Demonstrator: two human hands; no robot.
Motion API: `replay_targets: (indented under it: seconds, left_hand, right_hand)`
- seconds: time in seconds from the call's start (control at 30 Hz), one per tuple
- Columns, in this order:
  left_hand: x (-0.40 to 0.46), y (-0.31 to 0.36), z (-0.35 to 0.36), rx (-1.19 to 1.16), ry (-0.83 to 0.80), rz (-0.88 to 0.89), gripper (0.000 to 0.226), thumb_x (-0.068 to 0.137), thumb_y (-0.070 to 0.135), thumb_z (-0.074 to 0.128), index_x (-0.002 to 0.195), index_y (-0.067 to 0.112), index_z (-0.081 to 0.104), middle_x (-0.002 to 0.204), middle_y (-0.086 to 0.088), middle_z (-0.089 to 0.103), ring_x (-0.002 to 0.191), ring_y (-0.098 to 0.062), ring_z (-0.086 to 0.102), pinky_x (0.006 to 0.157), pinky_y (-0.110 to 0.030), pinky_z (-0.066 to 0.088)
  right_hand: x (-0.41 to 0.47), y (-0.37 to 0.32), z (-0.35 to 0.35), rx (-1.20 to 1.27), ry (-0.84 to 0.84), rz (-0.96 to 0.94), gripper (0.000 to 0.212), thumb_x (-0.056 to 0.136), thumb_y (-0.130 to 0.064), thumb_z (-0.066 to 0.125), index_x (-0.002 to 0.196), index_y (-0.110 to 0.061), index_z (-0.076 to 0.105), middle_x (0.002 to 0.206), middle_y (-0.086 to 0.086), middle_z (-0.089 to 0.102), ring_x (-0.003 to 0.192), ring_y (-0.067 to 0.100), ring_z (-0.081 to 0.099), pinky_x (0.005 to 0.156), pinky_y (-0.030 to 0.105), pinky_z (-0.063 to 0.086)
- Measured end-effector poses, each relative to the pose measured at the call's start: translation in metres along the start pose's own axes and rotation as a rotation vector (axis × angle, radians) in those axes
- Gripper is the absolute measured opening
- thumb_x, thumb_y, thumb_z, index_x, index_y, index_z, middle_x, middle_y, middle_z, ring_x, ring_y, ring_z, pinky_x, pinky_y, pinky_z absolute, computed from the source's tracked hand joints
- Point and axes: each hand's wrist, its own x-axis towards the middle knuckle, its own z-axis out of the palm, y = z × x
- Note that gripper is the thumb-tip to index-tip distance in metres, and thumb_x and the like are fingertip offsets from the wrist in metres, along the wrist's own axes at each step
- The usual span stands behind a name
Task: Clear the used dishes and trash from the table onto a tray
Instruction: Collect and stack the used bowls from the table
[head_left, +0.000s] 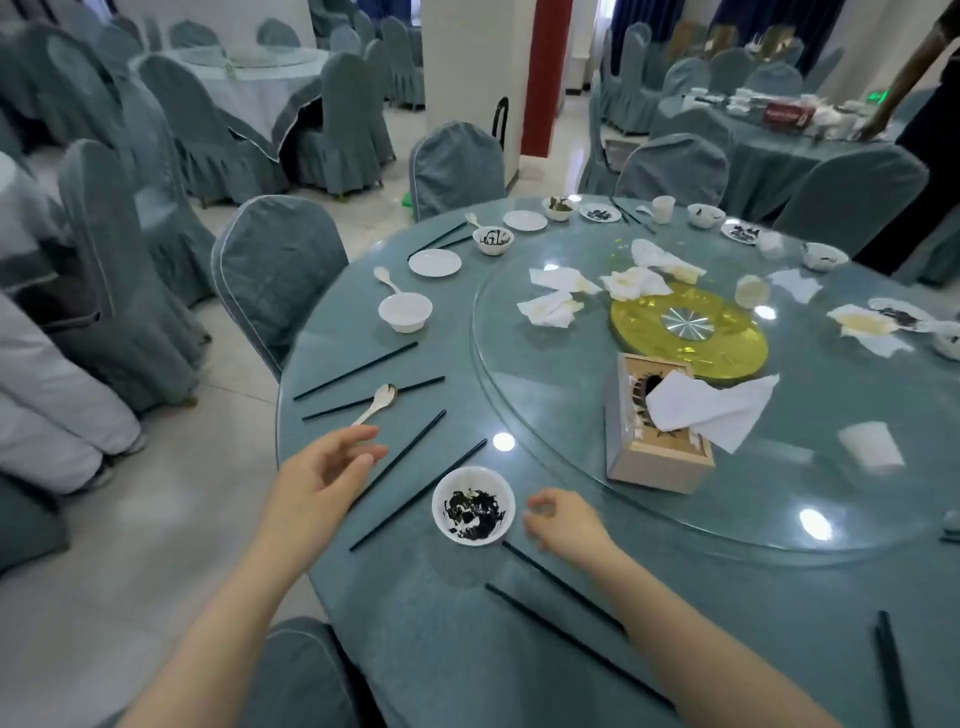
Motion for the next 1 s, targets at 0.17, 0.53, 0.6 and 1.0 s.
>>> replay_targets:
  seconds: [0.17,0.53,0.6,1.0]
  left_hand:
    - [-0.006,-0.013,-0.009,-0.033,0.047,-0.101,0.023,0.093,0.013,0.057,0.105,0.031,0.064,0.093,0.01,0.075,0.094,-0.006,0.068,0.085,-0.022,0.05]
    - [-0.027,-0.021,-0.027,-0.123,0.02,-0.259,0.022,0.094,0.01,0.055,0.11,0.024,0.062,0.095,0.003,0.074,0.088,-0.009,0.069,0.082,-0.02,0.05]
    - [-0.031,-0.022,-0.023,-0.143,-0.039,-0.3,0.023,0.093,0.013,0.057,0.113,0.024,0.061,0.095,0.002,0.074,0.087,-0.01,0.07,0.081,-0.022,0.051]
    - [-0.074,-0.02,0.041,-0.512,-0.613,-0.483,0.037,0.087,0.046,0.052,0.116,0.025,0.062,0.106,-0.006,0.072,0.092,-0.019,0.07,0.091,-0.037,0.051]
  right_hand:
    - [0.018,-0.005,0.029,0.162,-0.06,0.203,0.039,0.088,-0.032,0.059,0.122,-0.015,0.048,0.07,0.001,0.068,0.043,0.011,0.058,0.048,0.015,0.045]
    - [-0.004,-0.042,0.046,0.349,0.022,0.014,0.023,0.08,-0.01,0.056,0.089,-0.03,0.058,0.064,-0.002,0.069,0.042,0.013,0.059,0.045,0.024,0.045]
    - [-0.023,-0.049,0.041,0.404,0.001,-0.018,0.021,0.082,-0.014,0.056,0.093,-0.03,0.06,0.06,-0.003,0.069,0.044,0.011,0.059,0.046,0.023,0.045]
    - [-0.165,-0.026,0.014,0.627,0.178,-0.021,0.019,0.09,-0.01,0.056,0.105,-0.019,0.064,0.053,-0.003,0.063,0.04,0.009,0.049,0.045,0.019,0.042]
